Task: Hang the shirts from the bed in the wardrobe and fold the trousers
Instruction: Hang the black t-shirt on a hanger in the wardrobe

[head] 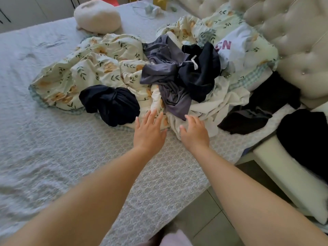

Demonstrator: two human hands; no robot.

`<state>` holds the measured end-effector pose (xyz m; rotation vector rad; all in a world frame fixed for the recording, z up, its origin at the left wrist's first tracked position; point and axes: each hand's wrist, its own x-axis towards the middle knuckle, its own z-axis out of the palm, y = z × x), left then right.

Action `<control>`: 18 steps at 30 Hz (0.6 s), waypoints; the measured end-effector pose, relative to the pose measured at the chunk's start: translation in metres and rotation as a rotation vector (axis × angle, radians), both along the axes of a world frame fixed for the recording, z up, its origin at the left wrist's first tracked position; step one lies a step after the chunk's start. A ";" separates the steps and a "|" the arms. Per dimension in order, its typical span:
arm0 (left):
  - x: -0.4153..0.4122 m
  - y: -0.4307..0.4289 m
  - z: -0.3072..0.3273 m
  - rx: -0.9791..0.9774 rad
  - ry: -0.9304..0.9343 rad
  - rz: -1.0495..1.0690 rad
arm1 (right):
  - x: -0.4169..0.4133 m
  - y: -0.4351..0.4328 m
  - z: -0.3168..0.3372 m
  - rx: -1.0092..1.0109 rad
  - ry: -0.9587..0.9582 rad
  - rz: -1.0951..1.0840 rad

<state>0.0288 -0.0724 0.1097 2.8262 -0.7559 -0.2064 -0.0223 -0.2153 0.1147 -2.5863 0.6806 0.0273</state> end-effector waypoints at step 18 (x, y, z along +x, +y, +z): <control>0.157 0.062 -0.111 -0.107 0.270 0.597 | 0.175 0.041 -0.111 0.108 0.232 0.276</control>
